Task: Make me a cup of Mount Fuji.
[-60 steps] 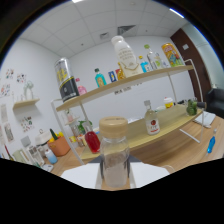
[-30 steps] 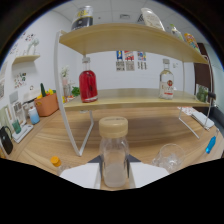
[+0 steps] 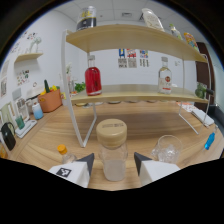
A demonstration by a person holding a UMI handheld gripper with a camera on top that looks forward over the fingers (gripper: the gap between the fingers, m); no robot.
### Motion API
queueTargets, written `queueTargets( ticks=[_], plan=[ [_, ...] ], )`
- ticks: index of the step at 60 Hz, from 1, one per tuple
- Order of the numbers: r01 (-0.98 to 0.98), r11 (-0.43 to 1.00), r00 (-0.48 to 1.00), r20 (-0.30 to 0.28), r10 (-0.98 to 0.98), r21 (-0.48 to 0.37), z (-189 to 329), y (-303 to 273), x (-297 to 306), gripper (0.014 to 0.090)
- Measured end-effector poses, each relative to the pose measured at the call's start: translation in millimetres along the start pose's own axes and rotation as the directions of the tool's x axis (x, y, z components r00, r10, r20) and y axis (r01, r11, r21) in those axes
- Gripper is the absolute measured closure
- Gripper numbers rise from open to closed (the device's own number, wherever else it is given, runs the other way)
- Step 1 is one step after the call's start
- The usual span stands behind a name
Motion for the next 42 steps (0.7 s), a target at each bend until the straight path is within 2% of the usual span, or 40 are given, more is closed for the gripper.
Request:
queueTargets(
  ticks=[2,17,36,42],
  plan=[
    [-0.006,1.0,1.0,0.008,0.006,0.004,-4,-5,-2,0.0185],
    [-0.007,0.999,1.0,0.01,0.007,0.049,-66,-56,-3,0.0198],
    [0.011,1.0,0.994,-0.105,-0.011,0.0,-127,-79,70,0.0182],
    [0.019,0.999,0.993,-0.117,-0.014,0.043,-135,-121,87,0.0192]
  ],
)
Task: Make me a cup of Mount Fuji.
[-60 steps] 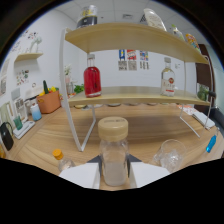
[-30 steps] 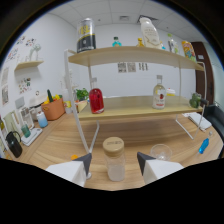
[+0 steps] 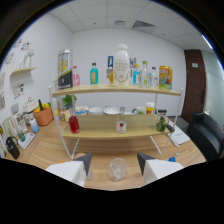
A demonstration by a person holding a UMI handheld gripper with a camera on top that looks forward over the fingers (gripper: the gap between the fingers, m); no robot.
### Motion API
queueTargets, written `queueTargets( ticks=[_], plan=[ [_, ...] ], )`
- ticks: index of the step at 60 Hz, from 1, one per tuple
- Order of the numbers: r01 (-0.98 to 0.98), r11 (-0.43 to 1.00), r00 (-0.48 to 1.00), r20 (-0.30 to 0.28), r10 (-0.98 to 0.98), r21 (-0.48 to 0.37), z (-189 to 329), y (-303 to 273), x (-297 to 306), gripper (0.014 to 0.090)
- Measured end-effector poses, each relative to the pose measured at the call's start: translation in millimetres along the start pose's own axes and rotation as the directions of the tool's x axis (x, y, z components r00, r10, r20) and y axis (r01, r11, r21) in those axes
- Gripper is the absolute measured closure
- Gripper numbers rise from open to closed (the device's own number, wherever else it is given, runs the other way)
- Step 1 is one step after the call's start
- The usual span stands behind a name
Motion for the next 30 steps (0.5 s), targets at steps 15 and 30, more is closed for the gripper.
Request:
queueTargets(
  ticks=[15,30],
  plan=[
    [-0.003,0.983,1.0,-0.021,0.007,0.183,0,-161,15,0.0197],
    [-0.009,0.965,1.0,-0.006,0.011,0.262,41,-237,14,0.0193]
  ],
)
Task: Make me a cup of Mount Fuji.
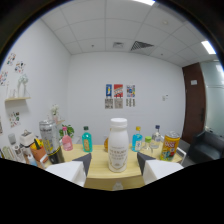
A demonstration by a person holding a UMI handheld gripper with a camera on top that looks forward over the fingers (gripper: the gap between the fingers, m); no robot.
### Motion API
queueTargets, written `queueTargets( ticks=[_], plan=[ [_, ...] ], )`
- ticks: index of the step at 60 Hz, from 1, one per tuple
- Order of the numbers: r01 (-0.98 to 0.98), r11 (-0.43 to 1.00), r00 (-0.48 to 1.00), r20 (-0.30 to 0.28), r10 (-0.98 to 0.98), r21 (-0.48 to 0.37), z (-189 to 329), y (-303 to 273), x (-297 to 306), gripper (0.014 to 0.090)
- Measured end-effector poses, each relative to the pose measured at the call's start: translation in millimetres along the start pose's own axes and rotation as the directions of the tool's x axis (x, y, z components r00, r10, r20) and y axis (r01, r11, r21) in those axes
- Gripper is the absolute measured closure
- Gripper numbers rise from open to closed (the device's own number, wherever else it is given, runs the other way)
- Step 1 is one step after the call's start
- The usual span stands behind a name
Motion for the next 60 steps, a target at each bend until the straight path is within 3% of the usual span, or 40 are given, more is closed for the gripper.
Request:
queueTargets(
  ticks=[14,20,24,26,40,51,60],
  plan=[
    [-0.016,1.0,1.0,-0.024,0.016,-0.014,63,9,9,0.0206],
    [-0.022,1.0,1.0,-0.015,0.021,-0.021,82,14,11,0.0344],
    [-0.029,0.999,1.0,-0.004,0.029,-0.028,87,15,10,0.0502],
    [-0.032,0.999,0.999,-0.008,0.032,-0.024,87,14,12,0.0537],
    [-0.009,1.0,0.999,0.034,0.009,-0.022,73,11,7,0.0562],
    [-0.022,0.998,0.996,0.087,0.017,0.052,25,-9,12,0.057],
    [-0.046,0.997,0.992,0.119,0.039,0.058,-16,21,36,0.0572]
  ],
)
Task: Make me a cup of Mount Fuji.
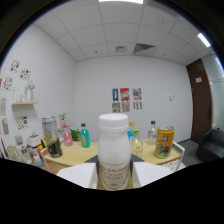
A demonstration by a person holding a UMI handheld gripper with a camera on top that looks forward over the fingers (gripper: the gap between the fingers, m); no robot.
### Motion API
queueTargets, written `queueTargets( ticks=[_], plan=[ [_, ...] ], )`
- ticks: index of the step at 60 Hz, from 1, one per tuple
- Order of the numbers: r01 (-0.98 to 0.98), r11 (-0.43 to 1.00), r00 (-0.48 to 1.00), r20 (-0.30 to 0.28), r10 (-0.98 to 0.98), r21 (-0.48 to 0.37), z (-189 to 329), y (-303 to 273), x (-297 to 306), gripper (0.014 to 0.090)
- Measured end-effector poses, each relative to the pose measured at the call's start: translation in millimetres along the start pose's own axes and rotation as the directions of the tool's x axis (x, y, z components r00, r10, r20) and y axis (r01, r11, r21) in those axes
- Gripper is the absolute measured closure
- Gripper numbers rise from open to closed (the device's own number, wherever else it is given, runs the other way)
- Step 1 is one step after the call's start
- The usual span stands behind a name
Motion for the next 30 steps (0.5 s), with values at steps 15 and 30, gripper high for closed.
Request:
queueTargets(
  ticks=[15,30],
  plan=[
    [-0.032,0.991,0.999,-0.042,0.027,-0.13,-24,149,52,0.0573],
    [-0.051,0.969,0.998,-0.038,0.043,-0.243,-14,256,80,0.0572]
  ],
)
